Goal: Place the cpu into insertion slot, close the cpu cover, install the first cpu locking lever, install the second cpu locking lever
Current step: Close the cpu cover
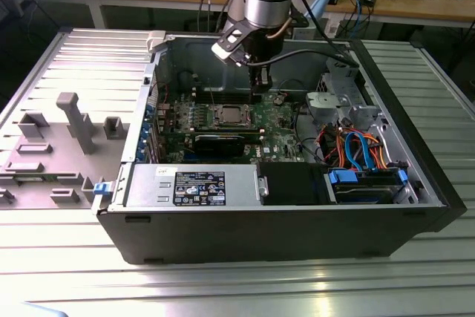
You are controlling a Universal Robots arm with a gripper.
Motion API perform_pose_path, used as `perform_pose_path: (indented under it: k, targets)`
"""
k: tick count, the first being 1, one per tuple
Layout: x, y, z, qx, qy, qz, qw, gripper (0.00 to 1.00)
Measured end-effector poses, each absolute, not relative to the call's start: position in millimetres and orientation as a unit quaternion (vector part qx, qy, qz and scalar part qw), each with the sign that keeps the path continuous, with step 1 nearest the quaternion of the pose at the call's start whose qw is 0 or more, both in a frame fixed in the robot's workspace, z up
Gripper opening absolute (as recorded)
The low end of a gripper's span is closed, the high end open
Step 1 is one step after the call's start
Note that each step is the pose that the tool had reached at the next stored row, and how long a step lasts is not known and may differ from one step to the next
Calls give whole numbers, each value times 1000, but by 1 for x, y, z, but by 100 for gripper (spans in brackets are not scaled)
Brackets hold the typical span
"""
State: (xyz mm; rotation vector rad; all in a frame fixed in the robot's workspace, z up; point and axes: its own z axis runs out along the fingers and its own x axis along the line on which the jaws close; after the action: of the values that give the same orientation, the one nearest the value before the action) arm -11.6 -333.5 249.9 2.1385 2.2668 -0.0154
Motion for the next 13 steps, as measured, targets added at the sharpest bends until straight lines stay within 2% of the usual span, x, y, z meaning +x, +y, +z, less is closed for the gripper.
perform_pose_path:
  k: [13]
  targets:
    - [-58, -333, 231, 686, 727, -5, 13, 11]
